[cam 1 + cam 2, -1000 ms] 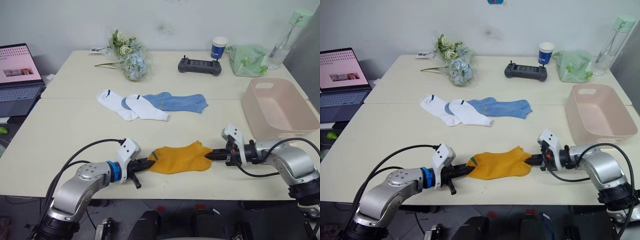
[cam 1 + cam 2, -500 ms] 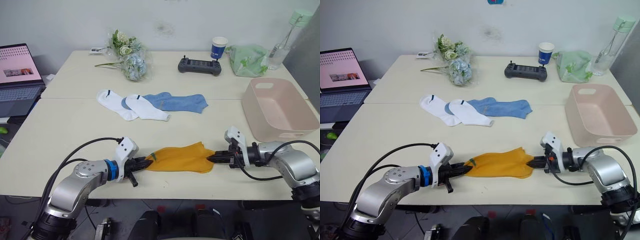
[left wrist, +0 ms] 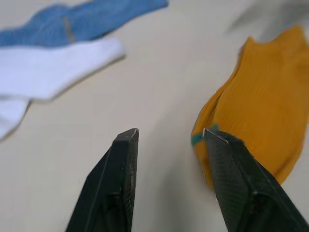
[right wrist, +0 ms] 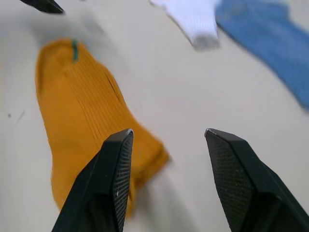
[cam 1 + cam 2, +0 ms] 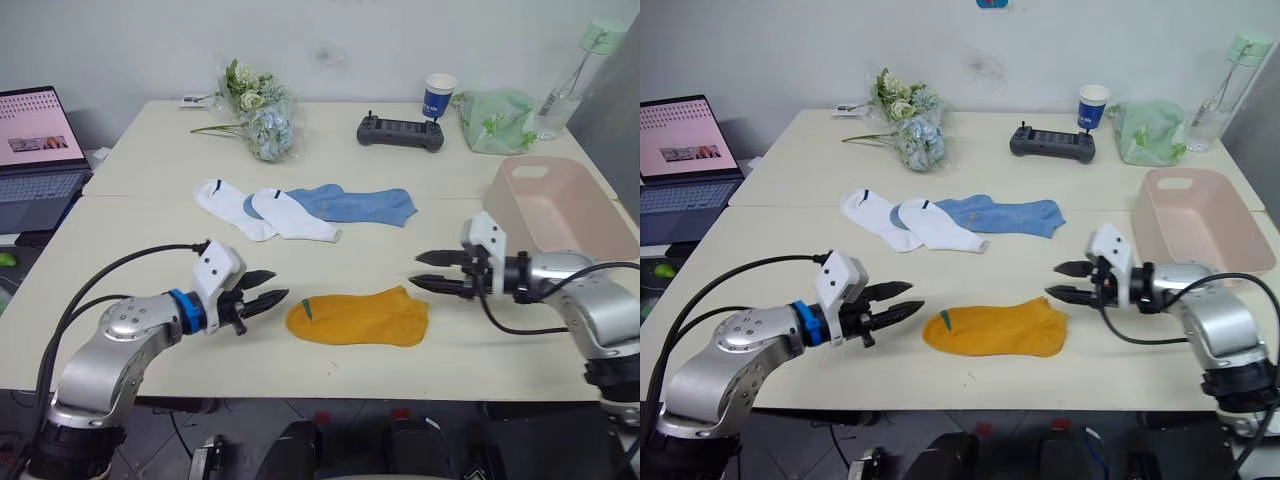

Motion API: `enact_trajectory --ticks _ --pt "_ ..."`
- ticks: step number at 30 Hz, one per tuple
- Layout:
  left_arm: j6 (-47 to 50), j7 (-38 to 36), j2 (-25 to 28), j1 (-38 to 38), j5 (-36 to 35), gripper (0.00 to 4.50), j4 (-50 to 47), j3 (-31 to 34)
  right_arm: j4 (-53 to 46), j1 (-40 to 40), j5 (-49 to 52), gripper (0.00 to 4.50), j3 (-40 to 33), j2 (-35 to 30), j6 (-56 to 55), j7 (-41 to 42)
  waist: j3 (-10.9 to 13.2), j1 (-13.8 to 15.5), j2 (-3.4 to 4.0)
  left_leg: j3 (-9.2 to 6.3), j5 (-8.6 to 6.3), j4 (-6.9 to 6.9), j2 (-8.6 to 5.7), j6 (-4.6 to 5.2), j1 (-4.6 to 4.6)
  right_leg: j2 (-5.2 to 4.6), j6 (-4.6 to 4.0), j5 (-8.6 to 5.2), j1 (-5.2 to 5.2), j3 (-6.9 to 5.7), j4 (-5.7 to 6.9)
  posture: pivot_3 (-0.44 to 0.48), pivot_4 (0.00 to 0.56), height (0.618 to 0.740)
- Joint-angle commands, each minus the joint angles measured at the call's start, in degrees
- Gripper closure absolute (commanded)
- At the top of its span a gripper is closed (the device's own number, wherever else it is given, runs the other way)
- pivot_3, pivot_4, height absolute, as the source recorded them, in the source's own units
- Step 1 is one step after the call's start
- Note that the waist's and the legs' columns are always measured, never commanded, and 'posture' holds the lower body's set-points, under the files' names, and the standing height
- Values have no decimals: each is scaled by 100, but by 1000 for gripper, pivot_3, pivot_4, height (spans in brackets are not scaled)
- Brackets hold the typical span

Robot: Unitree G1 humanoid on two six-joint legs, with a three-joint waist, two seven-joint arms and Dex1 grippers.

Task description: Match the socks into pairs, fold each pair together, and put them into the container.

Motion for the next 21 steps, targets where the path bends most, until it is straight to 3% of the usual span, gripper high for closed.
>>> enact_trajectory --ticks 1,4,5,13,21 --pt "-195 -35 -163 -280 11 3471 -272 -326 -375 23 -94 3280 204 317 -238 -266 0 -1 0 2 0 1 -1 0 0 0 0 0 1 1 0 0 150 740" --pt "-620 -87 -314 -343 422 4450 -258 -937 -485 145 -299 4394 515 621 -532 -362 0 0 0 2 0 2 -3 -1 0 0 0 0 0 1 0 0 150 740" --pt "-739 -75 -396 -340 522 4483 -218 -1110 -482 184 -379 4456 624 707 -629 -400 0 1 0 2 0 2 -2 -1 0 0 0 0 0 1 0 0 150 740" --pt "-1657 512 -969 -208 1628 4483 1132 -1759 179 674 -1280 4456 1124 1107 -1395 -999 -1 -9 1 1 1 1 -3 -1 5 4 1 0 0 4 5 0 150 740" --pt "-2121 562 -1128 91 1513 4483 1862 -1378 746 1149 -1389 4456 735 865 -1666 -1100 -12 -6 3 -1 1 1 -3 -1 16 5 0 0 8 5 5 0 150 740"
